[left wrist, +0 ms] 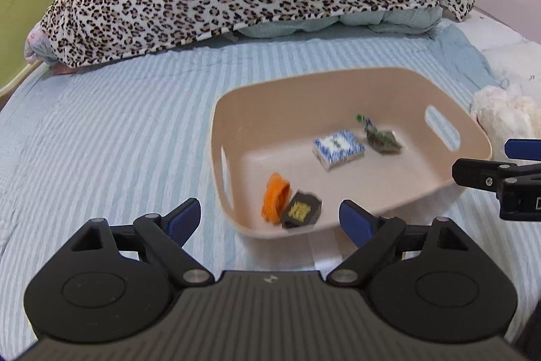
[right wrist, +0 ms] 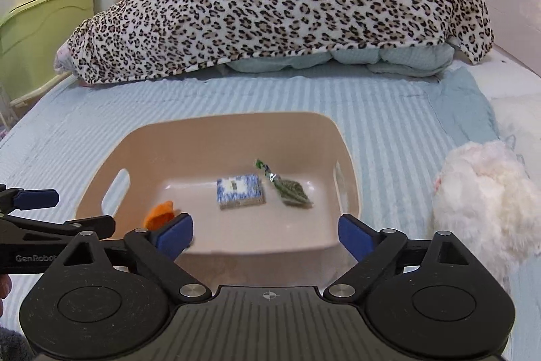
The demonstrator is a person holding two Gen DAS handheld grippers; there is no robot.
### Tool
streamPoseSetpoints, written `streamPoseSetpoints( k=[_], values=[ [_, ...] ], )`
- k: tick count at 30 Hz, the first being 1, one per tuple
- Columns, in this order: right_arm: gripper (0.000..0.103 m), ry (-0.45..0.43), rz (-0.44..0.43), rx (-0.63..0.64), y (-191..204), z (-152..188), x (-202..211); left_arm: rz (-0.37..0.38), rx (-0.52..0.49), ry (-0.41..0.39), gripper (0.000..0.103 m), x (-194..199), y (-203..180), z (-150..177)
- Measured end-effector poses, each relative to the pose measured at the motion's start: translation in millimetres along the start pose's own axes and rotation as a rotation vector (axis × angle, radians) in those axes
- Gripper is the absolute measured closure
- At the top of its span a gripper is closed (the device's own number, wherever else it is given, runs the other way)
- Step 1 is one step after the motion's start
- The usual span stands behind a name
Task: Organize objects
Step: 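Move both tools back to the remaining items beside the basket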
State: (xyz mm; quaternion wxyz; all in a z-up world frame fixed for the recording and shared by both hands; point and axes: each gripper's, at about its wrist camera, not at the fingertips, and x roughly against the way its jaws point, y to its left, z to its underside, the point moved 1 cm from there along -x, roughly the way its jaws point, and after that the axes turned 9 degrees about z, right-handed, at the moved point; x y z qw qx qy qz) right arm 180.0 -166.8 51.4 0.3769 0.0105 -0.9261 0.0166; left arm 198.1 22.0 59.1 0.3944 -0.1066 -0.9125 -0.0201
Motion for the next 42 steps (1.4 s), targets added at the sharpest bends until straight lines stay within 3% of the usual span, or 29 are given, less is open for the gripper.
streamPoseSetpoints(
  k=[10,20,30,42],
  values=[
    [0.008,0.141,-0.023,-0.033,6.9,49.1,-9.5,-0.004,0.024,0.080,0.011,-4.0,13.0,43.5],
    [0.008,0.266,-0.058,-0.055,34.6,86.6,-31.1,-0.019,0.113,0.146,0.011,-21.8,28.7,75.3],
    [0.017,0.328,-0.072,0.031,61.4,106.8,-48.3,-0.041,0.171,0.186,0.011,-34.3,44.4,88.0],
    [0.031,0.294,-0.008,0.173,59.3,118.9,-41.7,0.011,0.171,0.196,0.011,-37.2,32.6,97.4]
  ],
)
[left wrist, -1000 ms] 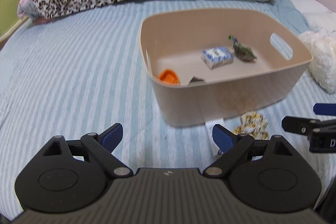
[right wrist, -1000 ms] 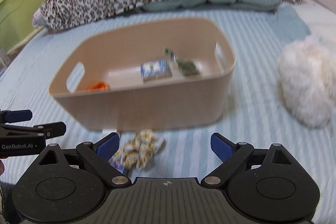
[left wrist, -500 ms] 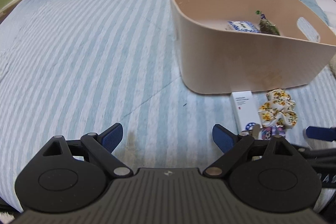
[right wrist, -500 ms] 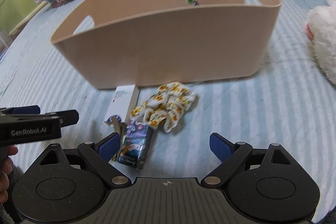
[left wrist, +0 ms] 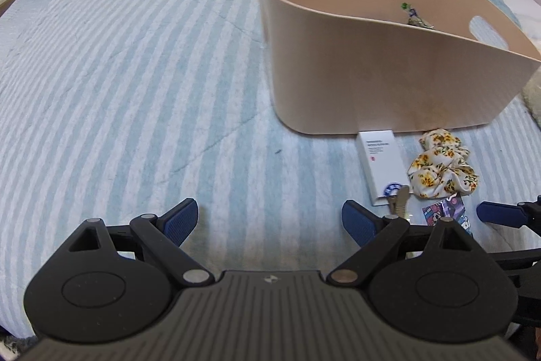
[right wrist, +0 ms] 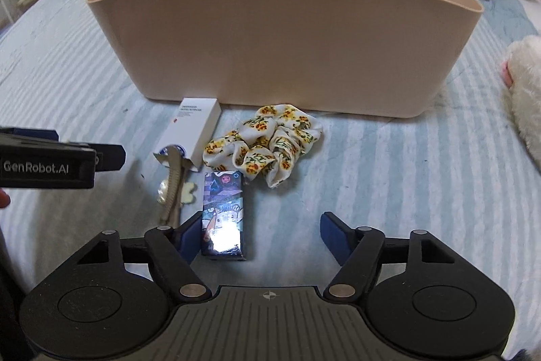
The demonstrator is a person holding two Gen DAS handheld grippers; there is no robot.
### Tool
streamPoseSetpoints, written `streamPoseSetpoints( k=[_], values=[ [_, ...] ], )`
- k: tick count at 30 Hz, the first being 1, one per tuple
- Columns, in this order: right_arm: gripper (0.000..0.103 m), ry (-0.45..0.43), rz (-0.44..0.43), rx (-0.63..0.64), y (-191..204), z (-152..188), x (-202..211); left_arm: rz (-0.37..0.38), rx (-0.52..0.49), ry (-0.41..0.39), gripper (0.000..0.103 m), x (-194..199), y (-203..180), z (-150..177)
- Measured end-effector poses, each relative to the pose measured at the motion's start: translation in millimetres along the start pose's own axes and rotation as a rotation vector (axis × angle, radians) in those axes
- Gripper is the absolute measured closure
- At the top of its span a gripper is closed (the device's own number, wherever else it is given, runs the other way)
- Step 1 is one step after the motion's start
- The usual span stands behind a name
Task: Organize objects
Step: 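Move both tools back to the remaining items beside the basket, then grasp the tan strap with the left tool while the right tool grasps the small blue packet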
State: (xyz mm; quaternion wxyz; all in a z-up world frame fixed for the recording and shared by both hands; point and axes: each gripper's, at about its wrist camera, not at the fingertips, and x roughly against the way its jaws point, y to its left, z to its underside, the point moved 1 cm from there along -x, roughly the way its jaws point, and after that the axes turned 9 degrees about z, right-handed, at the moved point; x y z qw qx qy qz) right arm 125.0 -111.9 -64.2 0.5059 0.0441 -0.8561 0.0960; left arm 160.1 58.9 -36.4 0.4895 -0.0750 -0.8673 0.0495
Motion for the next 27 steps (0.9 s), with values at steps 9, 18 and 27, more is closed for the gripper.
streamPoseSetpoints(
  k=[9,18,27],
  values=[
    [0.036,0.007,0.010,-0.040,-24.3,-1.5,1.8,0.070,0.020,-0.010,0.011,0.9,-9.6,1.8],
    [0.037,0.004,0.008,-0.051,-38.3,5.6,4.9,0.131,0.050,0.029,0.011,-11.7,-27.8,5.3],
    [0.056,-0.003,-0.003,-0.068,-44.6,9.3,-0.8,0.072,-0.053,0.052,0.013,-28.5,-53.8,13.3]
  ],
)
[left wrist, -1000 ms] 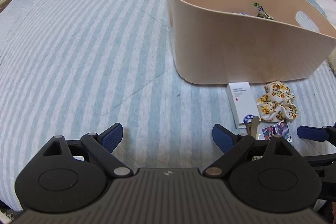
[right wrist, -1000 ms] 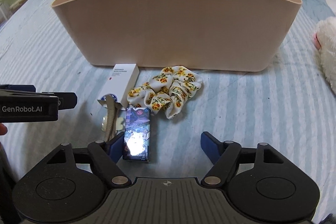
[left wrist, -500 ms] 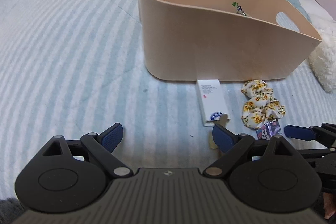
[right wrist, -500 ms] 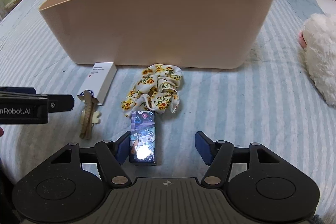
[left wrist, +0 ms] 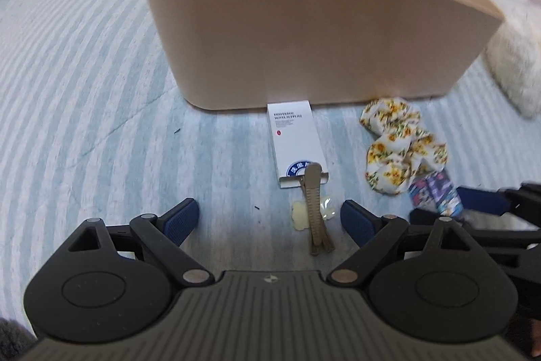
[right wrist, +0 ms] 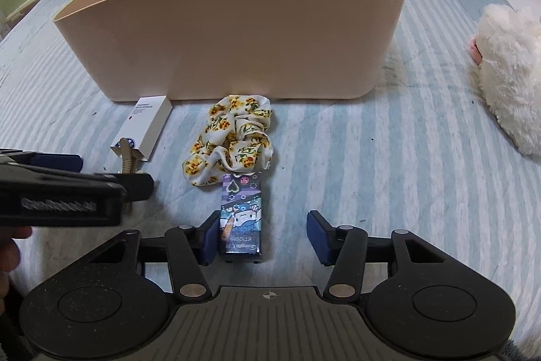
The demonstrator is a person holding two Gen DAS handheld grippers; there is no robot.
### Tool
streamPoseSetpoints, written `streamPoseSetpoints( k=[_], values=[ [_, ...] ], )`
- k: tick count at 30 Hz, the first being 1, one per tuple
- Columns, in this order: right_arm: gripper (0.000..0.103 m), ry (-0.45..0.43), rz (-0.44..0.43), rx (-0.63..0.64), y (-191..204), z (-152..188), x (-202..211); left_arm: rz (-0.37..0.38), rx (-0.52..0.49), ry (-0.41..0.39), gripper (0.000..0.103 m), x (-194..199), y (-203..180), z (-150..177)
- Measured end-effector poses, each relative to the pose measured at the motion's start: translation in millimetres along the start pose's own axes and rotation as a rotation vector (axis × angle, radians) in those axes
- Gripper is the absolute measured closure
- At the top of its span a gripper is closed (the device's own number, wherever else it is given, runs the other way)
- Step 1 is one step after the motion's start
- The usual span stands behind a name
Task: Organize objects
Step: 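Grasp the tan strap with the left tool while the right tool grasps the small blue packet, then carry both items over the basket and open both tools to drop them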
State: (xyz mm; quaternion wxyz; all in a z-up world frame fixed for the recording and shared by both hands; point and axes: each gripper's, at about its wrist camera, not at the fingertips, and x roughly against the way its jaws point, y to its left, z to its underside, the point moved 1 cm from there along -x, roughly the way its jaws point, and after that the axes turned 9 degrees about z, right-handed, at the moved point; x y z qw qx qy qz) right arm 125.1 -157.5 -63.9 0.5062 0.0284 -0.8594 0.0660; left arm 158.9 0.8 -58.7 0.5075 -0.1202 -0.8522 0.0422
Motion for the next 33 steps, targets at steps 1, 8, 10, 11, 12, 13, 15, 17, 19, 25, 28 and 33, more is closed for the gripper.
streamPoseSetpoints(
  k=[1,8,10,11,12,13,15,17,19,25,28,33],
  values=[
    [0.058,-0.003,0.002,0.003,0.5,0.4,0.3,-0.012,-0.018,0.000,0.015,-0.5,-2.2,1.3],
    [0.080,-0.010,-0.005,0.015,2.4,3.3,4.3,0.038,-0.082,0.010,0.075,7.2,-8.8,4.0],
    [0.082,-0.009,-0.013,0.023,3.3,3.8,6.5,0.055,-0.075,0.017,0.076,8.8,-6.6,4.3],
    [0.082,-0.008,-0.019,0.025,3.5,4.3,7.7,0.064,-0.066,0.020,0.078,9.8,-4.9,4.4],
    [0.082,-0.007,-0.024,0.027,3.9,5.1,9.1,0.075,-0.051,0.023,0.078,11.3,-2.6,5.1],
    [0.082,-0.005,-0.032,0.025,3.7,6.3,10.3,0.087,-0.033,0.025,0.078,13.1,0.1,5.9],
    [0.082,-0.001,-0.045,0.021,2.1,7.0,10.2,0.105,-0.003,0.027,0.079,17.2,5.8,7.6],
    [0.082,-0.001,-0.050,0.020,2.1,9.6,13.8,0.113,0.009,0.029,0.080,19.2,5.7,8.3],
    [0.082,0.001,-0.057,0.017,5.3,9.4,12.3,0.114,0.010,0.030,0.080,22.9,6.6,11.9],
    [0.082,-0.024,-0.082,-0.021,-3.7,8.8,26.6,0.112,0.011,0.005,0.080,43.7,12.0,15.3],
    [0.082,-0.057,-0.089,-0.041,-9.9,5.2,35.2,0.110,-0.007,-0.036,0.080,54.4,5.4,8.7],
    [0.082,-0.145,-0.082,-0.087,-24.5,-10.9,56.1,0.098,-0.037,-0.122,0.080,84.8,-1.1,-14.5]
  ],
)
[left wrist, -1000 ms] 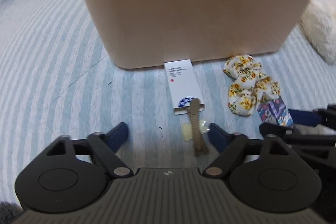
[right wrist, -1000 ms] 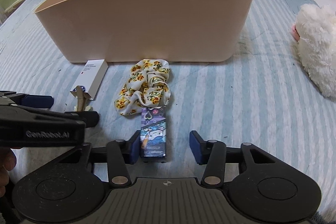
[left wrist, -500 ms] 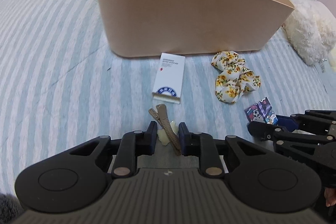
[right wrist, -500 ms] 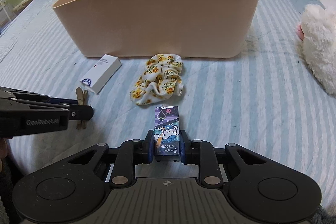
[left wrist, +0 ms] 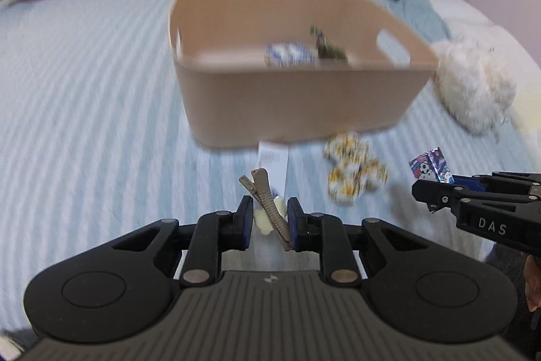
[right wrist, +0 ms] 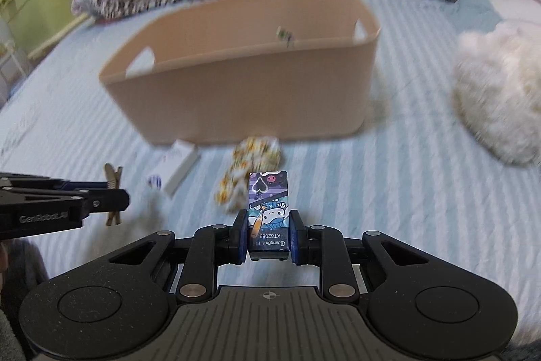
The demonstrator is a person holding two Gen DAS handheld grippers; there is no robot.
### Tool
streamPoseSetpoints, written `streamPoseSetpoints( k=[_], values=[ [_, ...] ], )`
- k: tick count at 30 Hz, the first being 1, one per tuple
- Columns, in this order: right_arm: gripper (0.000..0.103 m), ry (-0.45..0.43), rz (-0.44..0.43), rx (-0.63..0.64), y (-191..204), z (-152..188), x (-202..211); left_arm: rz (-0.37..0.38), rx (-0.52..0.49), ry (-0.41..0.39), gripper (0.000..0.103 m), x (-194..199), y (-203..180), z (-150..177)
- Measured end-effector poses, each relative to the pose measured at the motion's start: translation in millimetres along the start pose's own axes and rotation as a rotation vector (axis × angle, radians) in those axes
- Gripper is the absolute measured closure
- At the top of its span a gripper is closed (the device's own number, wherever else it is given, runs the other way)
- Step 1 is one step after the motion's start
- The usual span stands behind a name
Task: Organize objects
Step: 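Carry both items over the basket and open both tools to drop them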
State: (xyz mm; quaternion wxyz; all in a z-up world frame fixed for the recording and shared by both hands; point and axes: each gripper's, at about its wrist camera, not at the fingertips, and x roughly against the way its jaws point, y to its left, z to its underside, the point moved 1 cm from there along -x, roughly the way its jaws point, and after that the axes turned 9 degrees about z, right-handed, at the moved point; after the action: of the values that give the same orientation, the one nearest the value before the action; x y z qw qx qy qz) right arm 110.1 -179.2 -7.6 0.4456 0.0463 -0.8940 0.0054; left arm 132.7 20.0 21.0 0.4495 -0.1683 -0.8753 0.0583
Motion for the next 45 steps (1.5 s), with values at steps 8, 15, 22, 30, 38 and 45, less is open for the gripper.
streamPoseSetpoints(
  k=[8,15,22,30,38,45],
  values=[
    [0.082,-0.154,0.005,-0.025,-7.7,-55.1,27.1,-0.040,-0.083,-0.132,0.080,20.7,-11.9,-55.0],
    [0.082,-0.228,0.024,-0.018,-5.4,-102.3,23.3,-0.074,-0.115,-0.194,0.080,11.8,-9.8,-101.0],
    [0.082,-0.230,0.042,0.018,9.9,-129.3,-3.0,-0.079,-0.092,-0.142,0.080,-30.8,-5.7,-128.3],
    [0.082,-0.134,0.064,0.031,15.4,-134.5,-55.6,-0.108,-0.077,-0.029,0.080,-83.6,3.7,-127.9],
    [0.082,-0.068,0.083,0.037,12.5,-123.2,-74.0,-0.103,-0.058,0.024,0.077,-94.1,10.1,-120.9],
    [0.048,-0.140,0.073,0.032,3.8,-119.4,-36.6,-0.120,-0.079,-0.044,0.030,-51.1,-1.7,-120.1]
  ],
)
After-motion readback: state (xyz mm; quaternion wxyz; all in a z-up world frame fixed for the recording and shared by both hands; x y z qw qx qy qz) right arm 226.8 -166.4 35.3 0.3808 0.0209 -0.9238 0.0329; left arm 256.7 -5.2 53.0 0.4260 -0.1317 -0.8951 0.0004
